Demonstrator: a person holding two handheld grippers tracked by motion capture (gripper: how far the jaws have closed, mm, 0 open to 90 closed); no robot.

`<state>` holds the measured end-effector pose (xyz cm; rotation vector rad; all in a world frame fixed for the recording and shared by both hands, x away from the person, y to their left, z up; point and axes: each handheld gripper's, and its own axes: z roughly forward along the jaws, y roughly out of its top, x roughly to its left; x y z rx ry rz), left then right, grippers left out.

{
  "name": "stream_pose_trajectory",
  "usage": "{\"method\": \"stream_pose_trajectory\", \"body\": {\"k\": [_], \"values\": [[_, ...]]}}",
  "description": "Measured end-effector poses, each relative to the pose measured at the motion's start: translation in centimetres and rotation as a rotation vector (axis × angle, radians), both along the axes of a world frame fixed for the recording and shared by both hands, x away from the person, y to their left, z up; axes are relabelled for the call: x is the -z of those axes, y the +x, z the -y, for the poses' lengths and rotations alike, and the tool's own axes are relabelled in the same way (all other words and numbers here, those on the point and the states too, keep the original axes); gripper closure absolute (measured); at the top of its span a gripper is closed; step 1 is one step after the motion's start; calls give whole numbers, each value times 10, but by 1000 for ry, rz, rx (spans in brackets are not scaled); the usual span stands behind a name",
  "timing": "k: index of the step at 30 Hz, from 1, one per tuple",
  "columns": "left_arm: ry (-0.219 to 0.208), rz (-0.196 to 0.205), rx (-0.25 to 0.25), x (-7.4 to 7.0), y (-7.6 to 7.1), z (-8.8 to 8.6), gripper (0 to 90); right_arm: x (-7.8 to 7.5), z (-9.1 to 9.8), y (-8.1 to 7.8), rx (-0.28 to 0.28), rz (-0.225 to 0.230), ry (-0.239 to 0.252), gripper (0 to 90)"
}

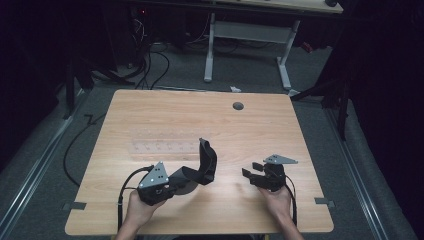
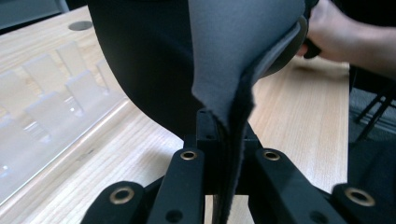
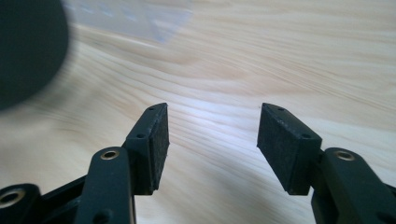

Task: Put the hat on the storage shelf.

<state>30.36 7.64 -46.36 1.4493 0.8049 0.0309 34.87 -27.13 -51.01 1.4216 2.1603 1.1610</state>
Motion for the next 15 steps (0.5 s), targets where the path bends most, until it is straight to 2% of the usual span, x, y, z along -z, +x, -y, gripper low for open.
{"method": "stream_pose_trajectory", "body": {"k": [1,2,3,12,15], "values": [[-6,-2,-6,-1,0,-1,860,3,2,0,16,3,-26,430],[-6,-2,-6,-1,0,-1,860,3,2,0,16,3,-26,430],[-15,-1,-17,-2,1,-4,860,7,5,2,42,10,-61,422],[-50,-1,-68,-7,5,-15,860,14,17,4,120,22,-122,406],[-57,2,-92,-8,6,-18,860,17,20,5,130,19,-136,406]]}}
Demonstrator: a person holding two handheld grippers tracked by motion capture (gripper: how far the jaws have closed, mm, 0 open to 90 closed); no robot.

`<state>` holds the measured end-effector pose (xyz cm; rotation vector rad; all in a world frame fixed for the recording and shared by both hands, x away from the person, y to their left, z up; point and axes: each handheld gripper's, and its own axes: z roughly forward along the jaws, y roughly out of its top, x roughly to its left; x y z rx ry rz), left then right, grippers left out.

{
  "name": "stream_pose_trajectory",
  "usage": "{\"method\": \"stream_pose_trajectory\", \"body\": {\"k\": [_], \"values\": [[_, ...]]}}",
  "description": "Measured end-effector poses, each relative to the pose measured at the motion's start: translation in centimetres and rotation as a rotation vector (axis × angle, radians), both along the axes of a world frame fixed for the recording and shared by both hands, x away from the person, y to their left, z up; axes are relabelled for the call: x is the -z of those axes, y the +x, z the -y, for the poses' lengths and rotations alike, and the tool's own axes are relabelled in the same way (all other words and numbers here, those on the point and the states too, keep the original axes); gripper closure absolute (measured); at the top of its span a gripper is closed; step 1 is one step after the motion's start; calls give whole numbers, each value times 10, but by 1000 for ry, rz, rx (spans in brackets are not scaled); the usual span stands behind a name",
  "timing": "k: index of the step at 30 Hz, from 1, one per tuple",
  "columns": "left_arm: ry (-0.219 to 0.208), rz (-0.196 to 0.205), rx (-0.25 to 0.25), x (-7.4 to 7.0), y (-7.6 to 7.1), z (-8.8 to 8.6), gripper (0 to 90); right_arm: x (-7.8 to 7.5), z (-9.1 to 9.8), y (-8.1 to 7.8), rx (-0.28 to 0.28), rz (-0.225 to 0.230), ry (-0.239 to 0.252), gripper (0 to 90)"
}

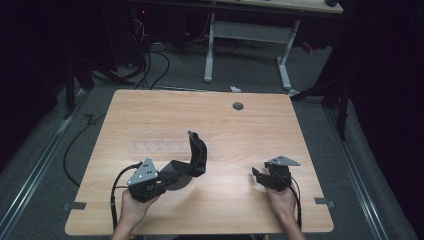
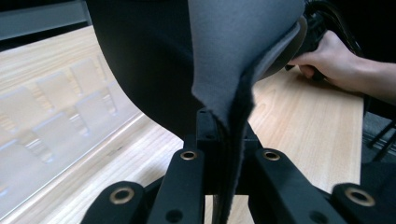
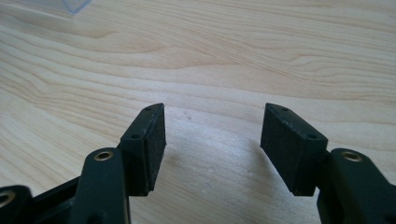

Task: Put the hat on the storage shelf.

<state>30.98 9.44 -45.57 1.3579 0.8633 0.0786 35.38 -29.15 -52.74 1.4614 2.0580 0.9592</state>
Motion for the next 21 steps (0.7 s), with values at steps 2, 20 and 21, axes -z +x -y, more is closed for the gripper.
{"method": "stream_pose_trajectory", "body": {"k": [2,20,21], "values": [[-8,4,-19,-1,1,-2,860,2,1,1,4,-4,-14,405],[-80,66,-181,-25,13,-40,859,3,-1,3,27,-9,-63,401],[-74,74,-192,-26,14,-41,860,3,-1,3,27,-9,-63,401]]}}
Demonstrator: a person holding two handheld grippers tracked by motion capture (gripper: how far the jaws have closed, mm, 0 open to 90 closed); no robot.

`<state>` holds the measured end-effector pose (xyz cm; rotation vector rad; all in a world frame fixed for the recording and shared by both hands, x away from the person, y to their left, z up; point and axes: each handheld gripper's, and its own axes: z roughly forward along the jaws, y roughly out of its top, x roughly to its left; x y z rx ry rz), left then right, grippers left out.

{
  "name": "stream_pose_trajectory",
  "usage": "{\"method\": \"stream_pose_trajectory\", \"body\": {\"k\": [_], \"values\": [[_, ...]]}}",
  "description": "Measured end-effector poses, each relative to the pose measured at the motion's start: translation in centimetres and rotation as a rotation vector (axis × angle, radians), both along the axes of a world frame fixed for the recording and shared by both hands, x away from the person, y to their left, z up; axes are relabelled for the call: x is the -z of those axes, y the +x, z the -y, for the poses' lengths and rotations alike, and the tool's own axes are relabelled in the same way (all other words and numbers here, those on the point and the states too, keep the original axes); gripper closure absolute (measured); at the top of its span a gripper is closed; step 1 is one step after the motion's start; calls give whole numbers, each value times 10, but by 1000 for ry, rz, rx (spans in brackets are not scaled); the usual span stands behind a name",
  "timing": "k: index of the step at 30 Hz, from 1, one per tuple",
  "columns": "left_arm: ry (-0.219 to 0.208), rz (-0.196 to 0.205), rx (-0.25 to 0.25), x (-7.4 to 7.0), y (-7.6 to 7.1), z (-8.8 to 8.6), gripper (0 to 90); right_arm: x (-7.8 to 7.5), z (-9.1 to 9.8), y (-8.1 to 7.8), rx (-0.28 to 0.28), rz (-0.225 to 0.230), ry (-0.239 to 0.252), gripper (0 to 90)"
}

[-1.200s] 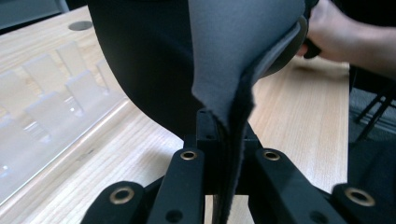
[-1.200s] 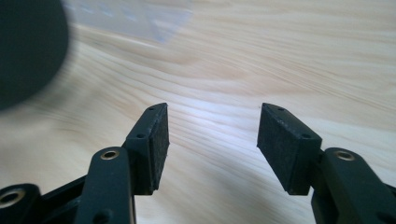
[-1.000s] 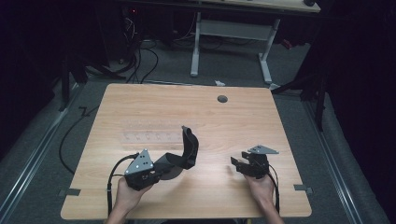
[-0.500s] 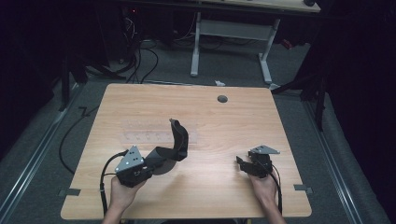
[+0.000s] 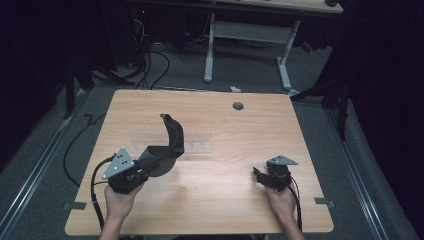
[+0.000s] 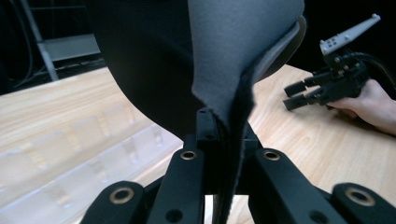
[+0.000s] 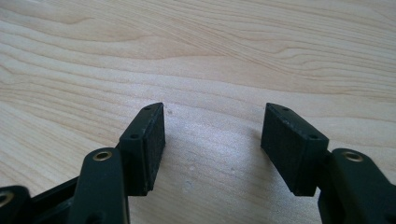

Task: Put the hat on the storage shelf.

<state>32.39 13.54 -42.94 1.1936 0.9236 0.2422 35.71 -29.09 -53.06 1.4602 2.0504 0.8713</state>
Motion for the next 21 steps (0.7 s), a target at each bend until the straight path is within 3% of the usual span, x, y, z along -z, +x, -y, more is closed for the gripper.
{"method": "stream_pose_trajectory", "body": {"k": [7,21], "values": [[1,9,-37,-3,5,-8,859,0,0,0,-2,-1,1,392],[-50,22,-131,-14,24,-32,860,0,0,0,-8,0,-2,380]]}}
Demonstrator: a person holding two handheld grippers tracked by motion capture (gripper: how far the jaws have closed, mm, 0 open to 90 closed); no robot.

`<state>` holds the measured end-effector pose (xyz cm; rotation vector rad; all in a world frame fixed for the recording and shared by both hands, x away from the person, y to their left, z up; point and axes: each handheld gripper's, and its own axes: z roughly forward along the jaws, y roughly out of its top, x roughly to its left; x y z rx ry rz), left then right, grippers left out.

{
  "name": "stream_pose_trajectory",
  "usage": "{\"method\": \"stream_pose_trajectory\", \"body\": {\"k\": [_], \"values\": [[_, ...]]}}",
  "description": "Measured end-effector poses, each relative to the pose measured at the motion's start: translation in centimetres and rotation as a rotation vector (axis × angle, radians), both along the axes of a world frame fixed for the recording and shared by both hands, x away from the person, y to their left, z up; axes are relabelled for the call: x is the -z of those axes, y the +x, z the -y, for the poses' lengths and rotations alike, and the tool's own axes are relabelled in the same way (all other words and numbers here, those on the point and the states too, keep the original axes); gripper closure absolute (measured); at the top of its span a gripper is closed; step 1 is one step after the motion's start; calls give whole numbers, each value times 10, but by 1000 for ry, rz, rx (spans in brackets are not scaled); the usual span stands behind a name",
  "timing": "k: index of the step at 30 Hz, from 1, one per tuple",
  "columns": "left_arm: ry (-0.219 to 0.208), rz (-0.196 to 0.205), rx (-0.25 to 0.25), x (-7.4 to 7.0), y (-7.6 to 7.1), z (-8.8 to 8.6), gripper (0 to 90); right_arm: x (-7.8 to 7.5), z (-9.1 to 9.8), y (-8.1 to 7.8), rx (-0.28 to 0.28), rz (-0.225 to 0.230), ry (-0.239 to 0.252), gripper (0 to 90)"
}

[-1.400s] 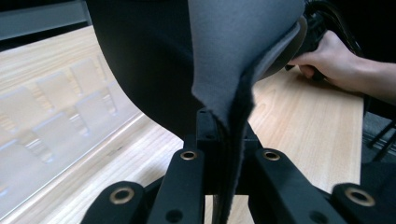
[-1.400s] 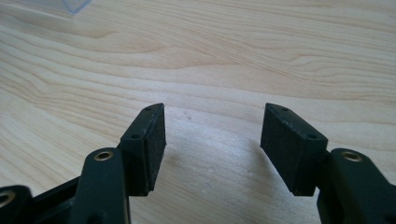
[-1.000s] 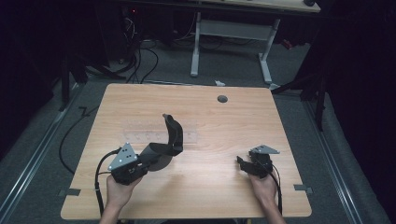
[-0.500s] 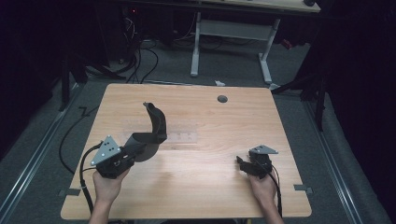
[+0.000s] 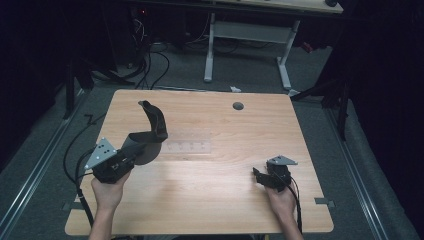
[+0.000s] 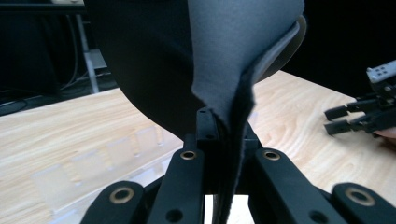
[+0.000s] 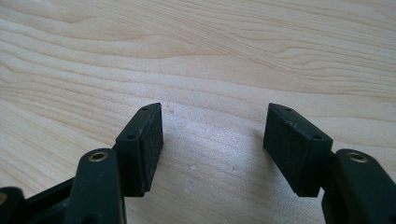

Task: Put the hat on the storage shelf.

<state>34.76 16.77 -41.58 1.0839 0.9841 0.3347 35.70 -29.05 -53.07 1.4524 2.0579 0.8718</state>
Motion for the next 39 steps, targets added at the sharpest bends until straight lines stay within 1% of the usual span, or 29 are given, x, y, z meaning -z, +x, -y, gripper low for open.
{"method": "stream_pose_trajectory", "body": {"k": [3,5,6,7,11,17,20,23,25,27,28,29,32,34,36,39], "values": [[-4,3,-22,-2,3,-6,859,0,0,0,-2,0,-1,377],[-5,4,-27,-2,4,-6,859,0,0,0,-3,1,-2,376],[-1,6,-41,-2,6,-9,859,0,0,0,-3,1,-2,376],[-1,6,-41,-2,6,-9,859,0,0,0,-3,1,-2,376],[13,7,-78,-2,12,-16,859,0,0,0,-3,1,-2,374],[17,9,-106,-2,18,-25,859,0,0,0,-3,1,-2,374],[30,15,-122,-1,22,-28,859,0,0,0,-3,1,-2,374],[51,28,-158,1,28,-30,859,0,0,0,-3,1,-2,374],[56,27,-162,1,30,-31,858,0,0,0,-2,1,-2,375],[43,13,-164,3,35,-33,858,0,0,0,-2,1,-2,374],[43,13,-164,3,35,-33,858,0,0,0,-2,1,-2,374],[40,2,-164,5,39,-35,858,0,0,0,-2,0,-1,374],[41,-5,-163,6,43,-36,859,0,0,0,-2,0,-1,374],[53,-11,-169,9,49,-35,859,0,0,0,-1,0,-1,374],[54,-13,-171,10,50,-35,859,0,0,0,-1,-1,0,373],[73,-15,-181,14,55,-36,859,0,0,0,-1,-1,0,373]]}}
